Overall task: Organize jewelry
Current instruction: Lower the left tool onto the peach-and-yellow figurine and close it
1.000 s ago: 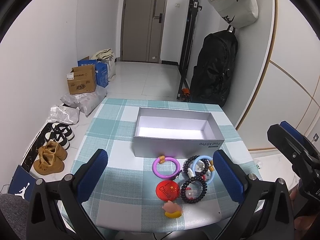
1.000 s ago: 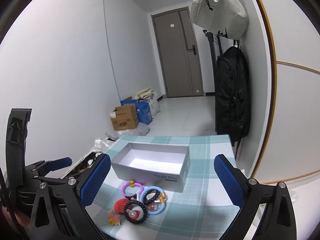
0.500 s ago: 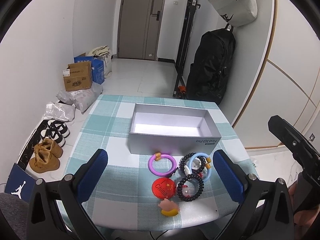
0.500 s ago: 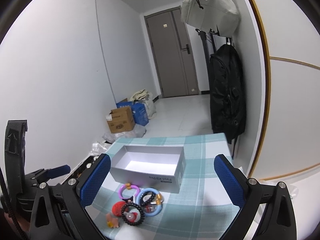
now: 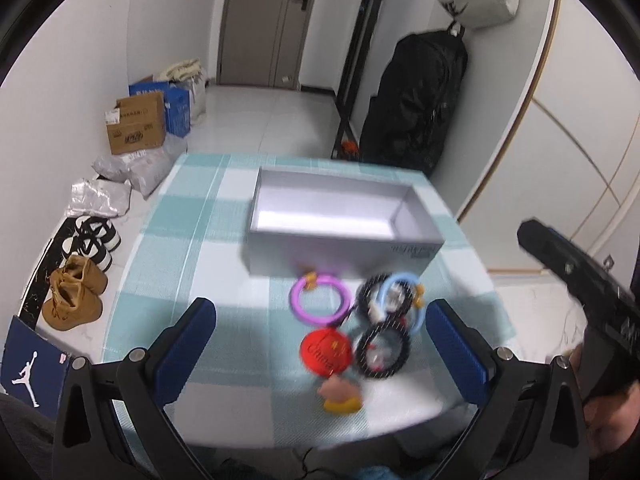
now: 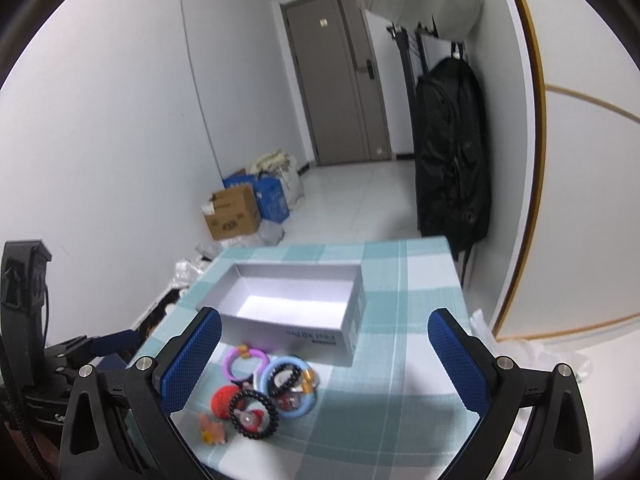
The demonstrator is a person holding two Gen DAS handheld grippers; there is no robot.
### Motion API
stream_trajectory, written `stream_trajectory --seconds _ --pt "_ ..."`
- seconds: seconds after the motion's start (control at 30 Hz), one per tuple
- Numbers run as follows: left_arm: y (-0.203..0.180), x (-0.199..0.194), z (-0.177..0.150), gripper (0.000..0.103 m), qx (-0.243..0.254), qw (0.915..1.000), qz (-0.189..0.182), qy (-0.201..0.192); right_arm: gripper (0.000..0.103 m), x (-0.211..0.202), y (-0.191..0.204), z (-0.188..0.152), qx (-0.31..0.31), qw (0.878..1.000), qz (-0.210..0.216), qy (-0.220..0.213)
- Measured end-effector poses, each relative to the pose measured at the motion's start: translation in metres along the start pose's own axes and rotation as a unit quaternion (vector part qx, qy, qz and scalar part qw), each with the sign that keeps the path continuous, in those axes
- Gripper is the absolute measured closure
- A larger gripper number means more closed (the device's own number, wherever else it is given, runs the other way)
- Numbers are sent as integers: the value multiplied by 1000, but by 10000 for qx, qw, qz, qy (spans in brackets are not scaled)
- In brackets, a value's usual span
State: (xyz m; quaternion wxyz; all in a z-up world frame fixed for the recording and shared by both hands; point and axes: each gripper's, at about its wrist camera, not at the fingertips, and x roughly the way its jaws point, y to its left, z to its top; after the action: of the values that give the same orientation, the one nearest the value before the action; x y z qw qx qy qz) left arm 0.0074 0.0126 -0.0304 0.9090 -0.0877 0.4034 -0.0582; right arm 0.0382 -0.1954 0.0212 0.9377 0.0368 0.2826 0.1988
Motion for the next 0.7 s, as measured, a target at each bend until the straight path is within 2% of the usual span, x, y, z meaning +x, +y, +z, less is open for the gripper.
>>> stream_trajectory --seconds 0.13,0.3,0.37,0.4,0.5,0.6,0.7 --pt "7 7 -14 2 -29 9985 -234 492 0 13 -7 -4 175 9988 -17 465" --pt "-1 24 -31 18 275 9920 -344 1180 0 25 -21 -8 593 9951 43 792" --pt "-6 30 -36 31 397 9887 -342 1405 0 28 -24 -8 717 9936 50 876" --pt "-8 33 -38 34 453 9873 -346 1484 0 30 -26 -9 762 9929 51 914" --pt "-13 38 -38 41 540 9851 -336 1597 0 35 -27 -9 847 9913 93 1000" --pt "-18 39 -34 48 566 9857 -372 1543 0 39 -27 -8 872 9905 109 1056" --pt "-23 40 -32 61 653 9858 -335 1508 0 40 -29 -9 924 9896 127 1090"
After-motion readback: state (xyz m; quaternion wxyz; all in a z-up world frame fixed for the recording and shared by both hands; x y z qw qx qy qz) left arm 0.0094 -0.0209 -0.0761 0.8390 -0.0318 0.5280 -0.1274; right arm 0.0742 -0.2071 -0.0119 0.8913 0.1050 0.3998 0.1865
